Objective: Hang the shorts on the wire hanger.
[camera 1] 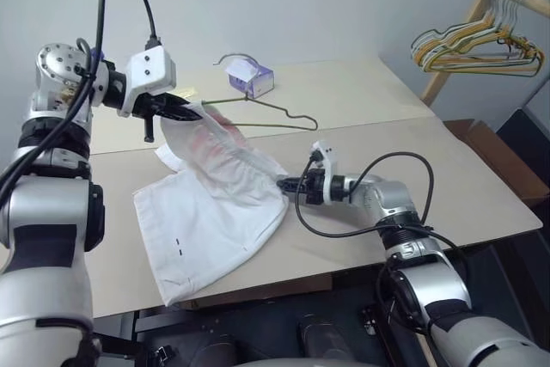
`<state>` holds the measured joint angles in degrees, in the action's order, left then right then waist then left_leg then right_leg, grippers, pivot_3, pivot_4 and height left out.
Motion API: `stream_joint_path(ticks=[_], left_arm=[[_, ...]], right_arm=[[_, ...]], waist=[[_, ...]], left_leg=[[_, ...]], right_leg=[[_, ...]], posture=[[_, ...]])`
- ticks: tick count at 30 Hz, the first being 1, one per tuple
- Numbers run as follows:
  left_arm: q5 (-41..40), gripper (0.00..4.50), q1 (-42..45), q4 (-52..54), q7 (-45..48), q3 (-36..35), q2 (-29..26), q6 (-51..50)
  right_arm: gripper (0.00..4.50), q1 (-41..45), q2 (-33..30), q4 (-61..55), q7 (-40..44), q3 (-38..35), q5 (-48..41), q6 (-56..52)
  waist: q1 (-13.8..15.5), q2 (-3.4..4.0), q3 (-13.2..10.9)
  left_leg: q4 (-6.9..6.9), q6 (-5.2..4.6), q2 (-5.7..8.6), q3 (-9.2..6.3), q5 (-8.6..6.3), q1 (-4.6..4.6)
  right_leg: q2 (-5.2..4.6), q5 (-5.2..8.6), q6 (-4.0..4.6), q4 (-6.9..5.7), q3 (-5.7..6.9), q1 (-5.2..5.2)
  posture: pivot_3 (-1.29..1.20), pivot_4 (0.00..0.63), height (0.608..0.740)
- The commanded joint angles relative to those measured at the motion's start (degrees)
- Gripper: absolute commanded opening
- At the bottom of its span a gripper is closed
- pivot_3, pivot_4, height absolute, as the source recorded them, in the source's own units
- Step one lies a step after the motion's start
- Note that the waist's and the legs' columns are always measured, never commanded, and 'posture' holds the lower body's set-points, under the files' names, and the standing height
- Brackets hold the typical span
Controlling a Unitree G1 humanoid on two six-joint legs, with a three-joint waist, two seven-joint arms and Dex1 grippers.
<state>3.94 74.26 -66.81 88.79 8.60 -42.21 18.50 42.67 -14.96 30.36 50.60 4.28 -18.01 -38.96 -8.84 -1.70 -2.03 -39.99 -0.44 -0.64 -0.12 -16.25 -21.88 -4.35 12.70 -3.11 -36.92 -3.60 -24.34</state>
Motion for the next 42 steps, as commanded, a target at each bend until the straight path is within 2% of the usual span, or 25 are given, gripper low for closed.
stream_joint_path(ticks=[1, 4, 10, 19, 24, 28, 36, 42], left_arm=[[-3.64, 0.00, 0.11, 2.59, 3.54, -1.36, -2.30, 0.21], [-6.85, 0.00, -1.37, 4.29, 3.71, 1.03, -3.62, 0.01], [-7.76, 0.00, -1.61, 4.08, 3.71, 1.79, -3.48, -0.20], [-8.99, 0.00, -1.96, 3.53, 3.71, 2.83, -3.33, 0.41], [-10.23, 0.00, -1.65, 3.43, 3.71, 2.31, -3.19, 0.12], [-11.03, 0.00, -2.21, 4.34, 3.71, 4.59, -4.27, -0.28], [-6.29, 0.00, -2.69, 2.52, 3.71, 5.14, -5.01, 2.57], [-2.52, 0.00, -2.51, 1.58, 1.16, 4.59, -4.32, 3.53]], right_arm=[[0.07, -0.65, -4.38, -7.69, -0.01, -1.89, 0.33, 2.03], [0.07, -1.18, -8.60, -11.51, 1.34, -3.45, -0.96, 0.69], [0.07, -1.54, -13.40, -14.30, 3.02, -3.49, -1.30, 0.95], [0.07, -0.80, -16.29, -15.83, 4.37, -2.92, -1.47, -0.69], [0.07, -0.04, -16.56, -12.91, 4.47, -1.75, -0.05, 0.16], [0.07, 0.40, -16.29, -10.97, 4.40, -1.23, 0.53, 1.19], [0.07, 1.50, -16.82, -10.56, 5.24, -1.35, 0.52, 2.48], [0.07, 1.36, -18.70, -14.57, 7.37, 0.29, 1.95, 4.73]], waist=[[0.02, 0.00, 0.00], [0.04, 0.00, 0.00], [0.01, 0.00, 0.00], [0.06, 0.00, 0.00], [0.01, 0.00, 0.00], [0.08, 0.00, 0.00], [0.14, 0.00, 0.00], [0.17, 0.00, 0.00]], left_leg=[[0.00, 0.00, 0.00, -0.01, 0.00, -0.01], [0.00, 0.00, 0.00, 0.00, 0.00, 0.01], [-0.01, 0.00, 0.00, 0.01, 0.00, 0.04], [-0.02, 0.00, -0.01, 0.03, 0.00, 0.03], [-0.02, 0.00, -0.01, 0.04, 0.00, 0.03], [-0.02, 0.00, -0.01, 0.04, 0.00, 0.03], [-0.02, 0.00, 0.00, 0.05, 0.00, 0.03], [-0.02, -0.01, 0.00, 0.05, 0.00, 0.02]], right_leg=[[0.00, 0.00, 0.00, 0.00, 0.01, 0.00], [-0.01, 0.00, -0.01, 0.01, 0.00, 0.01], [0.00, 0.01, -0.01, 0.01, 0.00, 0.04], [0.00, 0.01, -0.01, 0.03, 0.00, 0.04], [0.00, 0.01, -0.01, 0.03, -0.01, 0.04], [0.01, 0.01, -0.01, 0.03, -0.01, 0.04], [0.00, 0.01, -0.01, 0.04, -0.01, 0.04], [0.00, 0.01, -0.01, 0.04, -0.01, 0.04]], posture=[[-0.06, 0.000, 0.740], [-0.06, 0.000, 0.740], [-0.07, 0.000, 0.740], [-0.08, 0.000, 0.740], [-0.07, 0.000, 0.740], [-0.07, 0.000, 0.740], [-0.06, 0.000, 0.740], [-0.06, 0.000, 0.740]])
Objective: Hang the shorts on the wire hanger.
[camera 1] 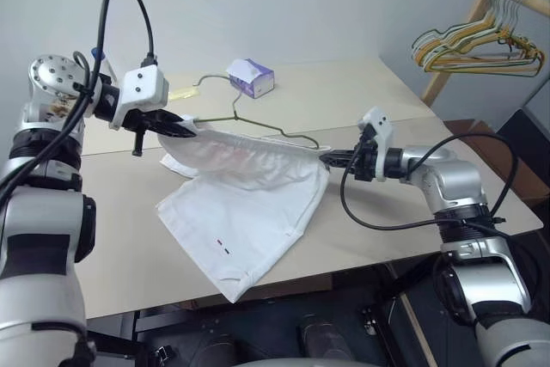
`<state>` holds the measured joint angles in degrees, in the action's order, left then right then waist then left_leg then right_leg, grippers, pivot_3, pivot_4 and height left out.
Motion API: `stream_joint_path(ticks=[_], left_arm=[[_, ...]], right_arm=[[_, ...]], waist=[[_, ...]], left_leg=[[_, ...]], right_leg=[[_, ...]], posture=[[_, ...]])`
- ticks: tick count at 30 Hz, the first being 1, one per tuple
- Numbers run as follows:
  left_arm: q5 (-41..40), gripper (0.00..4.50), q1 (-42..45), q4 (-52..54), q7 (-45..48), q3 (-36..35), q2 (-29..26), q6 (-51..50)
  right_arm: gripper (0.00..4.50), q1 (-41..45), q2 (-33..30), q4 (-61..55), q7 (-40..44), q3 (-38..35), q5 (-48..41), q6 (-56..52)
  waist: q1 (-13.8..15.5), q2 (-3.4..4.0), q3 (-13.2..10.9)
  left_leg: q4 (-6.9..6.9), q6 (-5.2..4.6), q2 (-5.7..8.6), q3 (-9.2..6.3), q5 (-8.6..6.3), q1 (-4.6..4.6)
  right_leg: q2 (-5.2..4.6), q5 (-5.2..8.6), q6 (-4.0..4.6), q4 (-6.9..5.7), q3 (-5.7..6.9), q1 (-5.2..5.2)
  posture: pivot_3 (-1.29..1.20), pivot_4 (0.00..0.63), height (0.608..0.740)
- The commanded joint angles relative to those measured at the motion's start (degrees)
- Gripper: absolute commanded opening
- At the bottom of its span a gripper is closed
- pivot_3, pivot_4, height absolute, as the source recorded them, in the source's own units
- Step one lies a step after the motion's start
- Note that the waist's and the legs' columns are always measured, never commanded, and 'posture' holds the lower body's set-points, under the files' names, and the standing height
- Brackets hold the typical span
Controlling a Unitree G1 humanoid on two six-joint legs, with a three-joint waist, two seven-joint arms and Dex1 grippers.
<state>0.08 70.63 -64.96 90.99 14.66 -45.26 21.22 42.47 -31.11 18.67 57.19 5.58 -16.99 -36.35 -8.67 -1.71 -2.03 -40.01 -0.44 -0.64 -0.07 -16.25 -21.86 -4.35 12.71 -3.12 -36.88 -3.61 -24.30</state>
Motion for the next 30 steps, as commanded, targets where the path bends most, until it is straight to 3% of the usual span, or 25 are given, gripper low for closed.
stream_joint_path(ticks=[1, 8, 20, 30], left_arm=[[2.04, 0.00, 1.11, -0.27, -1.33, -1.27, -1.29, 1.27], [5.56, 0.00, 1.48, -1.19, -4.77, -1.26, -0.88, 1.44], [7.89, 0.00, 0.75, -1.85, -7.21, -1.78, -1.58, 2.18], [12.97, 0.00, 2.32, -1.59, -12.35, 0.78, 0.77, 2.88]], right_arm=[[0.07, 2.06, -3.16, -3.45, 1.04, -0.79, 1.17, 2.05], [0.07, 5.52, -8.57, -5.83, 6.04, 3.97, 5.26, 5.02], [0.07, 7.83, -8.81, 1.98, 6.11, 5.89, 9.21, 10.19], [0.07, 13.41, -10.09, -8.50, 8.41, 7.06, 9.31, 6.00]], waist=[[0.00, 0.00, 0.00], [0.03, 0.00, 0.00], [0.12, 0.00, 0.00], [0.14, 0.07, -0.04]], left_leg=[[0.00, 0.00, 0.00, 0.00, 0.00, -0.01], [-0.01, 0.00, 0.00, 0.01, 0.00, 0.00], [-0.01, 0.00, 0.00, 0.04, 0.00, -0.02], [-0.03, 0.00, 0.01, 0.04, 0.00, -0.02]], right_leg=[[0.01, 0.00, 0.00, 0.00, 0.00, 0.00], [0.00, 0.01, -0.01, 0.00, 0.00, -0.01], [-0.01, 0.01, -0.01, 0.02, 0.00, -0.01], [-0.02, 0.01, -0.01, -0.02, -0.02, -0.04]], posture=[[-0.07, 0.000, 0.740], [-0.07, 0.000, 0.740], [-0.06, 0.000, 0.740], [-0.07, 0.000, 0.740]])
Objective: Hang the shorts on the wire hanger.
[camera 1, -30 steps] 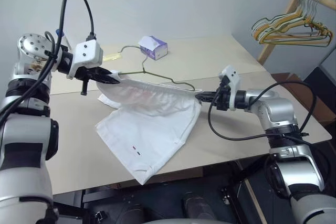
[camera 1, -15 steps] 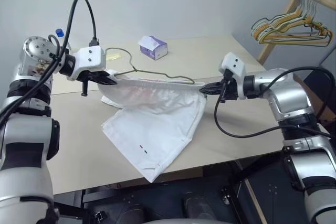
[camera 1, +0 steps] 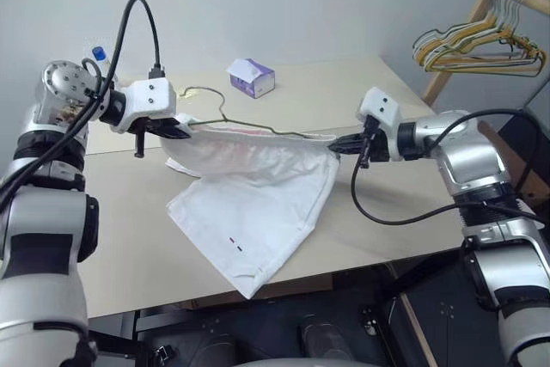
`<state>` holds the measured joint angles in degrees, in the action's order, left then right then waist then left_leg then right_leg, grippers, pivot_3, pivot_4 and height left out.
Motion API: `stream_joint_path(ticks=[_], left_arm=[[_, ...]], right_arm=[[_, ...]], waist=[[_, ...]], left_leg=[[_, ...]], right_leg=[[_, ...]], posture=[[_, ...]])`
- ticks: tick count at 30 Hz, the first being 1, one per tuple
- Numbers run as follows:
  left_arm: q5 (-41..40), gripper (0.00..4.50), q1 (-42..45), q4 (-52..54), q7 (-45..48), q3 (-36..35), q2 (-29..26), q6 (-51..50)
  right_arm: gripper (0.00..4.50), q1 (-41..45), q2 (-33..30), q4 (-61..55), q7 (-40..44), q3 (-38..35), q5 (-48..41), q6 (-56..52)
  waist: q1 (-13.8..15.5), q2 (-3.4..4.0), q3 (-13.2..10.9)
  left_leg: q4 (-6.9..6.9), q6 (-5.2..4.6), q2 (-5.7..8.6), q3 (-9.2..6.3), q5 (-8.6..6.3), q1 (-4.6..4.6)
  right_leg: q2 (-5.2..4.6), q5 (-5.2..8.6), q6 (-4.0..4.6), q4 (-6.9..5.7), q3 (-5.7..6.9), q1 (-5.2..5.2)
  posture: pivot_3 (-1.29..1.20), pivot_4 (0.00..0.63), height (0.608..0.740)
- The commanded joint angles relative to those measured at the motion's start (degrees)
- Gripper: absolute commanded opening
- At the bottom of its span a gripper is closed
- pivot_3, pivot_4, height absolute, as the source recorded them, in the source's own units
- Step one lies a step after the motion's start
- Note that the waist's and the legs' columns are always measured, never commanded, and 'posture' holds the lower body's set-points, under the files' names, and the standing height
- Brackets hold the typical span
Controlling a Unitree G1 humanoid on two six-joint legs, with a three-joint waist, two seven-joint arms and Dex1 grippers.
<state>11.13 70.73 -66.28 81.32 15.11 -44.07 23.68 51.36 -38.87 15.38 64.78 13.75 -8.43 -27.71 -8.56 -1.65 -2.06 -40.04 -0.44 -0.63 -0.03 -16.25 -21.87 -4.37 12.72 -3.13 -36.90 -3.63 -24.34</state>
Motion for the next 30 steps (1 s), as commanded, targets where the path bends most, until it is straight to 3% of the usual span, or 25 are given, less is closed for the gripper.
stream_joint_path(ticks=[1, 8, 14, 24, 27, 30], left_arm=[[1.83, 0.00, 2.54, -0.30, -2.83, 0.02, 0.00, 0.33], [-1.39, 0.00, 4.37, 0.74, -1.73, -3.34, 2.77, -0.38], [-2.11, 0.00, 4.51, 1.13, -0.72, -4.75, 3.39, -0.57], [-2.21, 0.00, 2.36, 1.87, -0.61, -4.93, 2.87, -0.38], [-2.52, 0.00, 2.00, 2.12, -0.47, -5.43, 2.93, -0.66], [-3.19, 0.00, 1.62, 2.64, 0.20, -5.97, 2.95, -1.08]], right_arm=[[0.07, 5.80, -2.42, -6.71, 1.38, -0.75, 0.62, -3.92], [0.07, 13.03, -0.42, -11.61, 2.55, 4.30, 2.17, -10.55], [0.07, 16.06, 3.89, -6.11, -0.54, 8.18, 7.30, -7.97], [0.07, 13.71, 4.40, -6.70, -0.95, 10.74, 12.46, -1.36], [0.82, 13.02, 4.60, -7.49, -0.19, 10.39, 12.40, -0.15], [1.86, 12.60, 5.19, -7.50, -0.46, 10.49, 12.89, 0.36]], waist=[[0.04, 0.01, -0.01], [-0.07, 0.02, -0.01], [-0.40, 0.02, -0.01], [-0.37, 0.02, -0.01], [-0.39, 0.02, -0.01], [-0.44, 0.02, -0.01]], left_leg=[[0.00, 0.00, -0.01, -0.01, 0.00, 0.00], [0.00, 0.00, -0.02, 0.00, 0.00, -0.03], [-0.01, 0.00, -0.01, 0.01, 0.00, -0.05], [-0.01, 0.00, 0.01, 0.00, 0.00, -0.12], [-0.01, 0.00, 0.01, 0.00, 0.00, -0.12], [-0.01, 0.00, 0.00, -0.01, 0.00, -0.12]], right_leg=[[0.01, 0.00, 0.00, 0.00, 0.00, -0.01], [0.00, 0.00, 0.00, 0.02, 0.03, -0.01], [0.00, 0.00, 0.00, 0.00, 0.03, -0.03], [-0.01, 0.00, 0.00, -0.01, 0.03, -0.12], [-0.01, 0.00, 0.00, -0.03, 0.03, -0.13], [-0.01, 0.00, 0.00, -0.02, 0.03, -0.13]], posture=[[-0.08, 0.000, 0.740], [-0.09, 0.000, 0.740], [-0.10, 0.000, 0.740], [-0.09, 0.000, 0.740], [-0.09, 0.000, 0.740], [-0.09, 0.000, 0.740]])
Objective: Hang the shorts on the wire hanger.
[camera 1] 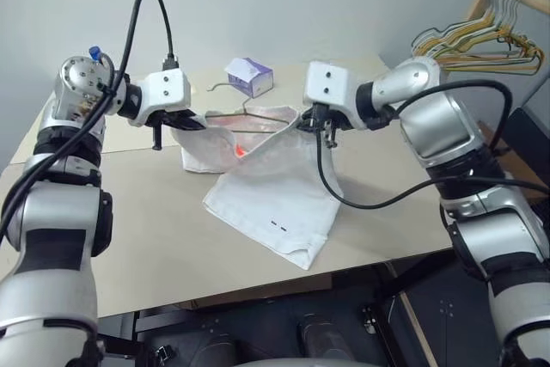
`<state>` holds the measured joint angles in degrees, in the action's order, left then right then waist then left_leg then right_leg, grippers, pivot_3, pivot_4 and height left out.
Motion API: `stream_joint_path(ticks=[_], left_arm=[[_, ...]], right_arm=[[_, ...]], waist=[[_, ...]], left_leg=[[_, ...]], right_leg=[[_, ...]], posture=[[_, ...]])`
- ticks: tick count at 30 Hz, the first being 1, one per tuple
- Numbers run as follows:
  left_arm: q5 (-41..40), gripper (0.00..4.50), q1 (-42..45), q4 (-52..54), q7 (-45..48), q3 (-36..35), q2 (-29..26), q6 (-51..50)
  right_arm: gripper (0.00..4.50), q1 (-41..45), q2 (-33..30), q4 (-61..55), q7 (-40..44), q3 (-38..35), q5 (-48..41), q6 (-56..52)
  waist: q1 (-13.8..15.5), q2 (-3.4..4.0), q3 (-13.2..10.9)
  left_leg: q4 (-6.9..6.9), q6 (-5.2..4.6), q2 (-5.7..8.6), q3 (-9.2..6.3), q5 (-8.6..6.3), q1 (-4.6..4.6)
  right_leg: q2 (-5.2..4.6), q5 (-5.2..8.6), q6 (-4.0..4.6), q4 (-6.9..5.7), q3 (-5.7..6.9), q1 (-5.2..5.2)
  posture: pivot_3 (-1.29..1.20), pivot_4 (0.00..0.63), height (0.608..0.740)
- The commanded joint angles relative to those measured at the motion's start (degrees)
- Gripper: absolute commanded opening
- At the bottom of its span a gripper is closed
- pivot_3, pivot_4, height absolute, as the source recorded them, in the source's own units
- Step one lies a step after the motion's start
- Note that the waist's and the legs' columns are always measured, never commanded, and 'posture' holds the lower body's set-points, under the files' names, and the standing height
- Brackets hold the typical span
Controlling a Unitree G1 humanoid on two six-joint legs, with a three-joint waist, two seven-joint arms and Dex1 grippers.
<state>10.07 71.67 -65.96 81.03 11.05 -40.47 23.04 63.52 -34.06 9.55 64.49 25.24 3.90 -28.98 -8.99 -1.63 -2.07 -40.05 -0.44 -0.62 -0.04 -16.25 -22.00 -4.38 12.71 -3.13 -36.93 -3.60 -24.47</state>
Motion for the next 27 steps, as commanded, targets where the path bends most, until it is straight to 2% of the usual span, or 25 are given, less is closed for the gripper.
stream_joint_path(ticks=[1, 5, 15, 21, 27], left_arm=[[-2.41, 0.00, 0.55, 2.55, 0.82, -2.10, -0.66, -0.65], [-3.06, 0.00, 0.00, 3.42, 1.76, -2.63, -1.03, -1.22], [-3.15, 0.00, -1.49, 4.98, 2.31, -2.52, -1.52, -2.35], [-3.90, 0.00, -1.11, 4.72, 1.74, -3.01, -0.89, -2.24], [-4.73, 0.00, -0.57, 4.66, 2.27, -3.09, -0.54, -2.03]], right_arm=[[2.19, 0.22, 0.55, -1.62, -0.26, -0.98, 0.69, 1.83], [3.51, -0.92, 1.30, 0.26, -0.85, -1.12, 1.28, 2.03], [3.51, -1.92, 3.26, 3.52, -5.61, -5.73, 0.17, -0.90], [3.51, -3.09, 2.33, 1.76, 1.35, -7.37, -5.30, -2.27], [3.51, -2.84, 3.98, 4.93, 1.14, -6.82, -5.43, -1.99]], waist=[[-0.04, 0.00, 0.00], [-0.05, 0.00, 0.00], [-0.07, 0.00, 0.00], [-0.17, 0.00, 0.00], [-0.84, 0.00, 0.00]], left_leg=[[0.00, 0.00, 0.00, 0.00, 0.00, 0.00], [-0.01, 0.00, 0.00, 0.00, 0.00, 0.01], [-0.01, 0.00, 0.01, -0.02, 0.00, 0.02], [-0.01, 0.00, 0.01, -0.02, 0.00, 0.02], [-0.03, 0.00, 0.01, -0.04, 0.00, 0.03]], right_leg=[[0.00, 0.00, 0.00, 0.00, 0.00, 0.00], [0.00, 0.00, 0.00, -0.02, 0.00, 0.01], [-0.01, 0.00, 0.00, -0.03, 0.00, 0.01], [-0.01, 0.00, 0.00, -0.03, 0.00, 0.01], [-0.02, 0.00, 0.00, -0.04, 0.00, 0.03]], posture=[[-0.09, 0.000, 0.740], [-0.09, 0.000, 0.740], [-0.09, 0.000, 0.740], [-0.10, 0.000, 0.740], [-0.10, 0.000, 0.740]])
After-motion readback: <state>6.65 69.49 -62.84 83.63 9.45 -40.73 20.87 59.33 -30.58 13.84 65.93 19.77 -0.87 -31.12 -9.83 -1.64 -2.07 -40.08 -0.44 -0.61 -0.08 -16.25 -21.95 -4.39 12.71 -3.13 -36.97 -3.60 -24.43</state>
